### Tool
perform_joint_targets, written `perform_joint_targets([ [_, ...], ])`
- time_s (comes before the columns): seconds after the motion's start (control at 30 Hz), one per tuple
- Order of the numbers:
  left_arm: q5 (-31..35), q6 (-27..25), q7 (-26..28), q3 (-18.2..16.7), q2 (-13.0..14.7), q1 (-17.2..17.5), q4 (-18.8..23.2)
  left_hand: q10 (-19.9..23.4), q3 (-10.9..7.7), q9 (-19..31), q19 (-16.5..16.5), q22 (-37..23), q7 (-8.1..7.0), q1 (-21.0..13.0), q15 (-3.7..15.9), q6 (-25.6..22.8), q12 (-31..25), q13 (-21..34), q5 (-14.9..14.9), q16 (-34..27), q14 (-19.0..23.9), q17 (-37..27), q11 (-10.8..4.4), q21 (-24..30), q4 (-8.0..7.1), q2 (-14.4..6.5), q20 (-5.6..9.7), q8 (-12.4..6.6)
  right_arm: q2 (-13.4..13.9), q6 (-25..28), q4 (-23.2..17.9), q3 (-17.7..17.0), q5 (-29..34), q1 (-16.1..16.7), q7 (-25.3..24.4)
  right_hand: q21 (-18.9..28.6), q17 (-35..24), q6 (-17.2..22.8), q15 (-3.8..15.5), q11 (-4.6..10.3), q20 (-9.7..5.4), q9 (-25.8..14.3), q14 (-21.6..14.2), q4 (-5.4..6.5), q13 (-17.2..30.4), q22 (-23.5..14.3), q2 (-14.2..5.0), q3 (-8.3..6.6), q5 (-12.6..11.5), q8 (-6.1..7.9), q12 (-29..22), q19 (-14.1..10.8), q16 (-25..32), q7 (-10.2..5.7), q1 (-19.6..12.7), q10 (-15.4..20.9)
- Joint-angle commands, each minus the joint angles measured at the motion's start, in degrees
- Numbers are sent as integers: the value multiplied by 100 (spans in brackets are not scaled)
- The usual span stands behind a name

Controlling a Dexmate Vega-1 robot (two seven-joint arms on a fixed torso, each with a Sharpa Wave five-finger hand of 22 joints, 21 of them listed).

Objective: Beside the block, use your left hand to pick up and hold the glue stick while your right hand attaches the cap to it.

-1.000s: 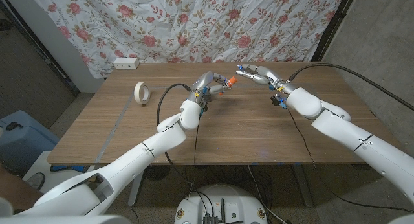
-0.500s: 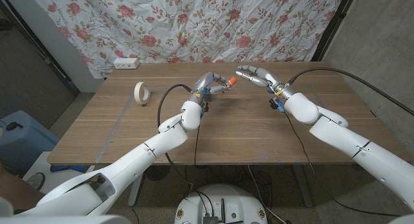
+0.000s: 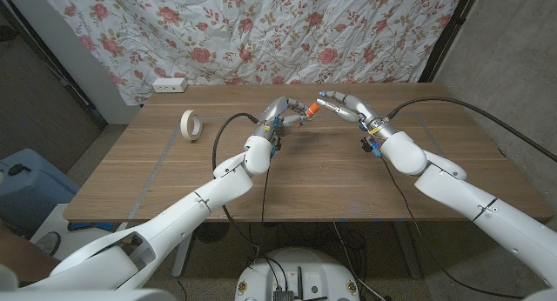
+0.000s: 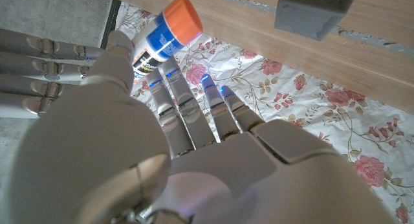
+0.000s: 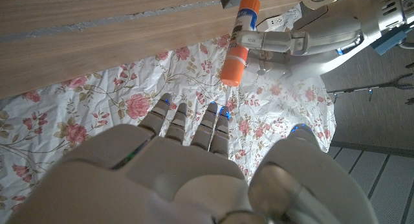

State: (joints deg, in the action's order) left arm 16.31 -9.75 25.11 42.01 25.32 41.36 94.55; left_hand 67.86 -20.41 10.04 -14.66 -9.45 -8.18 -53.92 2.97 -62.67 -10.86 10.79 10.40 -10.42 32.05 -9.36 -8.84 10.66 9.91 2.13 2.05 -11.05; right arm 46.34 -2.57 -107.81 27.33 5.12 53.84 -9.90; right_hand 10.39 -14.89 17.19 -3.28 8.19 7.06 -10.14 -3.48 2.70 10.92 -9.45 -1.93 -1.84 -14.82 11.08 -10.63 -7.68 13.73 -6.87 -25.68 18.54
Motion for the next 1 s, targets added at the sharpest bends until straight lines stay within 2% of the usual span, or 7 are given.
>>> perform_joint_targets([
  [0.03,-11,72,11,-14,26,-16,-8,419,-83,108,-9,-17,248,216,676,-583,-38,30,27,14,29,-12,-383,10,-20,-543,7,-45,-49,-123,64,-9,132,100,-93,49,-13,90,-5,11,35,-5,-36,44,-6,-21,-20,30,23,30,-54,-98,30,1,86,85],
  [0.37,-8,81,9,-13,19,-24,-24,421,-85,109,-8,-18,248,214,674,-587,-39,30,27,16,27,-11,-384,10,-19,-544,6,-47,-73,-188,119,16,183,89,-52,60,3,281,1,-5,9,-6,-105,41,-9,-20,-56,34,53,82,-92,-149,52,28,129,226],
  [1.0,-25,81,6,-18,3,-29,-49,419,-92,110,-4,-18,257,218,668,-576,-38,31,27,17,28,-11,-385,8,-24,-552,3,-43,-119,-189,165,75,225,29,55,60,30,422,74,-16,-37,-8,-172,29,-9,-19,-88,46,87,91,-106,-190,67,19,187,358],
])
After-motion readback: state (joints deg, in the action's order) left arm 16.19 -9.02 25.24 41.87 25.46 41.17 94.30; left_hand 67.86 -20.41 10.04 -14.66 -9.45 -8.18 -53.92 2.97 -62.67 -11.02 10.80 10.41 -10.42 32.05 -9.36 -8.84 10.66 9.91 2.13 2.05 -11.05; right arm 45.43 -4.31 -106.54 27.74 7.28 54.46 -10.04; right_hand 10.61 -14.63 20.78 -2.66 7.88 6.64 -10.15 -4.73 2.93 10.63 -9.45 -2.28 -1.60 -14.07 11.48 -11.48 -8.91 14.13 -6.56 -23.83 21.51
